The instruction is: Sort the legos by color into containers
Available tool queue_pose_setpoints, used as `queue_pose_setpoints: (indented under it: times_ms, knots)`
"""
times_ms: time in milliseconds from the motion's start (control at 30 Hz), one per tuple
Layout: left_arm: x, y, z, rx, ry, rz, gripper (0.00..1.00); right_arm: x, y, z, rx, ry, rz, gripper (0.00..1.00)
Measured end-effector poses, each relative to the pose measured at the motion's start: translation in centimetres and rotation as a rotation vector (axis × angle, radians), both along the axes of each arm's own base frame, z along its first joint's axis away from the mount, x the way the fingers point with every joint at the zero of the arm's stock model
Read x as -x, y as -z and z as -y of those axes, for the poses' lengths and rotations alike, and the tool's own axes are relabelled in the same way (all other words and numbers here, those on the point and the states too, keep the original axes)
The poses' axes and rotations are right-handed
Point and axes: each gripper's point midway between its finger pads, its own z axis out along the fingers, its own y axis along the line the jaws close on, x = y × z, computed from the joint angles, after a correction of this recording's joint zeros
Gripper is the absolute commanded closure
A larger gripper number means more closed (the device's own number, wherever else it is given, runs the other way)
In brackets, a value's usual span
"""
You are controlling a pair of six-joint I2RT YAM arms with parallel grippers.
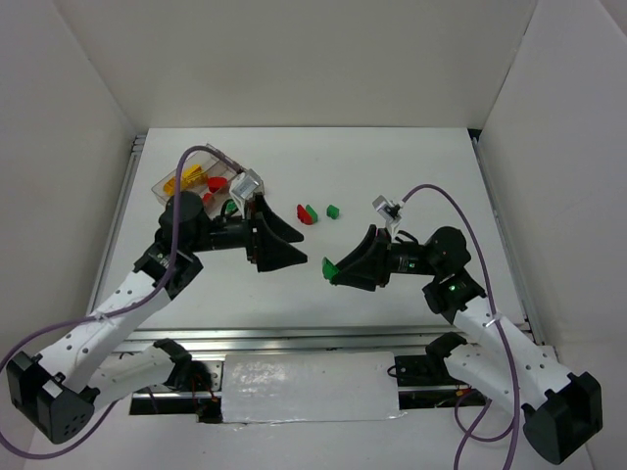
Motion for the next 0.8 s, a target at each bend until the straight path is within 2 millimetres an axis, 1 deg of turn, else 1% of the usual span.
queue_pose_setpoints:
  times_ms: [33,100,167,267,367,433,467,500,567,633,733,767,800]
  knots:
    - [0.7,-0.6,0.3,0.016,0.026,0.024,0.07,0.2,-0.1,0.0,-0.001,-0.007,0.004,1.0]
    - [1.6,-0.9,0.9,0.028,0.061,0.041,0.1,0.3,-0.1,-0.1,-0.002,-0.011,0.01,1.0]
    - [2.3,-0.4,1.8,0.018,0.102,0.025,0.14,0.4,-0.1,-0.1,0.001,-0.012,0.013,1.0]
    - [3.0,0.9,3.0,-0.005,0.144,-0.01,0.15,0.4,-0.2,-0.1,0.001,-0.01,0.025,1.0]
    - [3.1,1.6,3.6,-0.019,0.156,-0.028,0.15,0.4,-0.3,-0.1,-0.002,-0.01,0.029,1.0]
    - [3.2,1.8,3.9,-0.024,0.158,-0.034,0.17,0.5,-0.4,0.0,-0.003,-0.01,0.033,1.0]
    - [3.3,1.8,4.0,-0.025,0.162,-0.037,0.2,0.5,-0.4,0.0,-0.004,-0.008,0.036,1.0]
    - [3.3,1.8,4.1,-0.024,0.164,-0.037,0.26,0.5,-0.5,0.0,-0.005,-0.006,0.039,1.0]
    - [3.6,1.9,4.3,-0.024,0.174,-0.038,0.34,0.4,-0.5,0.0,-0.007,0.004,0.044,1.0]
    - [3.9,1.9,4.6,-0.023,0.184,-0.033,0.37,0.3,-0.5,0.0,-0.006,0.009,0.043,1.0]
    - [3.9,2.2,5.0,-0.029,0.184,-0.038,0.41,0.3,-0.5,0.0,-0.006,0.009,0.047,1.0]
    - [3.9,2.3,5.2,-0.032,0.185,-0.041,0.49,0.3,-0.5,0.0,-0.005,0.007,0.047,1.0]
    - [3.8,2.3,5.3,-0.033,0.185,-0.046,0.55,0.4,-0.5,0.0,-0.004,0.004,0.045,0.99]
